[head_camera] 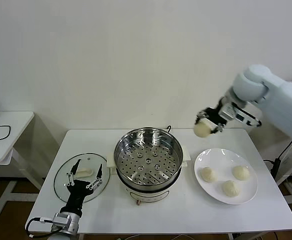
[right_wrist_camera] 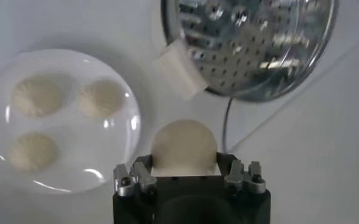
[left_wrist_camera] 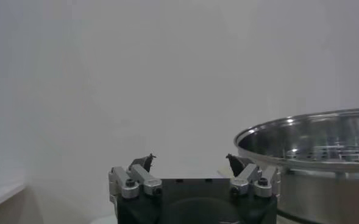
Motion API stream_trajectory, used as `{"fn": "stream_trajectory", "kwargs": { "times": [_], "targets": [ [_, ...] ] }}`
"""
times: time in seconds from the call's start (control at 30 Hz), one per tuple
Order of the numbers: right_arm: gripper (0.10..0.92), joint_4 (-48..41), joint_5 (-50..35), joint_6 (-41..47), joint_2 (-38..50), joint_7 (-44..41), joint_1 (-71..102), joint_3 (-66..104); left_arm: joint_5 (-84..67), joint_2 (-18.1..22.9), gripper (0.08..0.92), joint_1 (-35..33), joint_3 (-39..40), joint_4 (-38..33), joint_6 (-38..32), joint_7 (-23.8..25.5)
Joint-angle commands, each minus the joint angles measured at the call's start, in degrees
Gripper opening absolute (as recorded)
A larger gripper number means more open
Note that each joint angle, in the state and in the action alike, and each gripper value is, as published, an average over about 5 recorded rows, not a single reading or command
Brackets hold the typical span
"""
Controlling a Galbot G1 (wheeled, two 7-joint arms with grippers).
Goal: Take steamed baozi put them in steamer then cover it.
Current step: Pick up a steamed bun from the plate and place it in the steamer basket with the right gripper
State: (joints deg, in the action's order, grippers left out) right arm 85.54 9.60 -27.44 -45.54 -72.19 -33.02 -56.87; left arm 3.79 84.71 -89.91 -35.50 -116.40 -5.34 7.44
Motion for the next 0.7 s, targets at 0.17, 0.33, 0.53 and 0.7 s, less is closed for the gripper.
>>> {"fn": "stream_trajectory", "kwargs": {
  "times": [0.17,0.33,0.53,0.7],
  "targets": [
    [0.712,-7.71,-1.95,-8.47,-22.82,3.71,-6.53,-11.0,-0.98,-0.2,0.823,0.56,-1.66,0.47,0.28,0.31],
    [0.694,-15.28,0.7,-11.8,-27.96,3.68,-1.2,-9.68,-1.37,-1.06,0.823,0.84,-3.09,1.31,0.29,0.58],
    [0.693,-21.08,4.2,-13.53,-30.91,3.65,4.92,-8.25,-1.75,-1.52,0.823,1.23,-4.92,2.39,0.24,1.24],
    [0.694,-25.6,6.93,-15.09,-32.28,3.77,7.96,-6.82,-1.84,-1.67,0.823,1.51,-5.3,3.24,0.14,1.54]
  ]
}}
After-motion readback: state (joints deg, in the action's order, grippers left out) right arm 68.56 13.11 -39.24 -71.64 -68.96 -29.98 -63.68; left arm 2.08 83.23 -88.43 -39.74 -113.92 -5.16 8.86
